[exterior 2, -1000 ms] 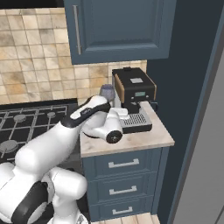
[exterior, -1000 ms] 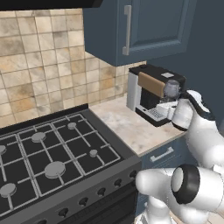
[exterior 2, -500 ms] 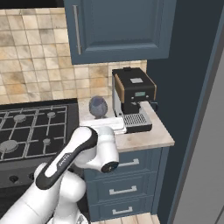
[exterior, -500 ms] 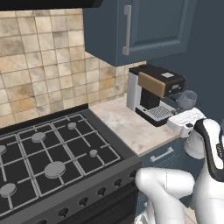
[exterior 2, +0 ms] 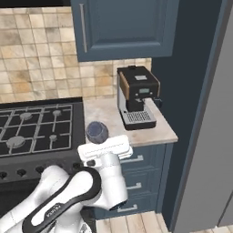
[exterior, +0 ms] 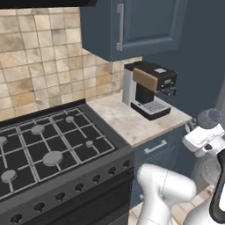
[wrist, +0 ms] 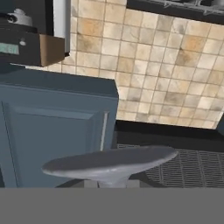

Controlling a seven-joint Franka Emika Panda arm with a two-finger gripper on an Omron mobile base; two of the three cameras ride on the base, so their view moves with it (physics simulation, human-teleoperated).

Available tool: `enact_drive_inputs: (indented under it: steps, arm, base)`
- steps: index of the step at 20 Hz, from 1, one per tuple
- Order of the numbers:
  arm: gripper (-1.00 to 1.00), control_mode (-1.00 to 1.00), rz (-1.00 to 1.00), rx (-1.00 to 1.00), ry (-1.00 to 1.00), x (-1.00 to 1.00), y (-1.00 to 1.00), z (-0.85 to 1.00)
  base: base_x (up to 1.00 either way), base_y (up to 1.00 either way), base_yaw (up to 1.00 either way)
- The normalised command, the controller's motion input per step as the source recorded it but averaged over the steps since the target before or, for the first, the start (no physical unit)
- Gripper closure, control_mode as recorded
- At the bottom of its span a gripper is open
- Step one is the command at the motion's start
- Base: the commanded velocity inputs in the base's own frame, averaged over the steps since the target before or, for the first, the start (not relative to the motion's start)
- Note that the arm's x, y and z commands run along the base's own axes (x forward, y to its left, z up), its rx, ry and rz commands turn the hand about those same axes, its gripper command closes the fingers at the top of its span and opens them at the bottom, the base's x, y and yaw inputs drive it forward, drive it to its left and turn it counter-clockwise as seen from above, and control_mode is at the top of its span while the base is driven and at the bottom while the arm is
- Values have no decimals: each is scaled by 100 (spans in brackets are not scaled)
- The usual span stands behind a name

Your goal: Retrieve the wine glasses from the counter and place one next to each plate.

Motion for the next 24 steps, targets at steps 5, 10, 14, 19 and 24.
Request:
enact_drive_inputs:
  steps: [5,10,14,19,24]
  arm:
    - [100,100,0,0,0,0,0,0]
    - [100,100,0,0,0,0,0,0]
    - [100,100,0,0,0,0,0,0]
    - [100,100,0,0,0,0,0,0]
    - [100,100,0,0,0,0,0,0]
  base:
    - [-100,25,0]
    - [-100,83,0]
    - [-100,100,-6]
    - [-71,47,-75]
    - [0,1,-100]
